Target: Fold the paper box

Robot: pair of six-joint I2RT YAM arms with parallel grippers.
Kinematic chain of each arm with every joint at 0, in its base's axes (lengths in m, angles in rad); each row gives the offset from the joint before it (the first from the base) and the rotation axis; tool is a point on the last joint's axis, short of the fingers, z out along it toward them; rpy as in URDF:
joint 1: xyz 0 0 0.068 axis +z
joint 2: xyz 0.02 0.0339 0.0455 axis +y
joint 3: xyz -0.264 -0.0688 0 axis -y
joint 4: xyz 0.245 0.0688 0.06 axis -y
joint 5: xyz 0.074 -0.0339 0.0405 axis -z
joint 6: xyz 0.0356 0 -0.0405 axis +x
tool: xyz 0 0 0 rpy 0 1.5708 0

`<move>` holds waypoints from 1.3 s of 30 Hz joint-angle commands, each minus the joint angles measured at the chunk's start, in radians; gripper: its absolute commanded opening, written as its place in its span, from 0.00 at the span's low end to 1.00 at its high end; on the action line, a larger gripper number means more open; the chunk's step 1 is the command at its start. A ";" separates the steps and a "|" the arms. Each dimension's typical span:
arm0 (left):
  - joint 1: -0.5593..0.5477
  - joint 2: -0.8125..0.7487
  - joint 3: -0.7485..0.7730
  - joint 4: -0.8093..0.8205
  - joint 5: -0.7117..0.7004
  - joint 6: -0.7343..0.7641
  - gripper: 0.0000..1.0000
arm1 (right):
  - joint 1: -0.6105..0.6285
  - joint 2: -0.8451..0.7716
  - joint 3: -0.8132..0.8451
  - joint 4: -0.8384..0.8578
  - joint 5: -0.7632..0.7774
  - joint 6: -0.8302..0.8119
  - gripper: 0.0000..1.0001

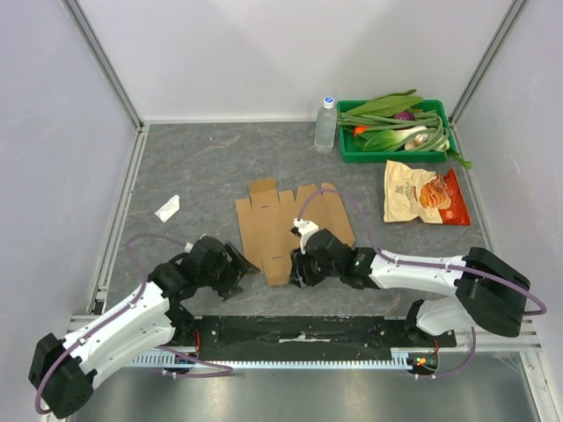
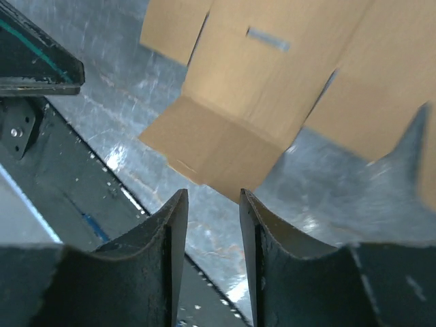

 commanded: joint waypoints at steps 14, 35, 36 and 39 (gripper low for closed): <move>0.002 -0.043 -0.272 0.414 0.230 -0.582 0.98 | -0.065 -0.301 -0.089 0.156 0.094 0.241 0.48; -0.050 0.395 -0.228 0.675 0.043 -0.430 0.02 | -0.136 -0.336 0.118 -0.165 0.092 -0.194 0.59; -0.046 0.342 -0.222 0.612 0.024 -0.375 0.02 | -0.136 -0.322 0.161 -0.191 0.084 -0.219 0.59; -0.030 0.205 -0.092 0.351 -0.042 -0.127 0.02 | -0.136 -0.288 0.240 -0.239 0.078 -0.308 0.60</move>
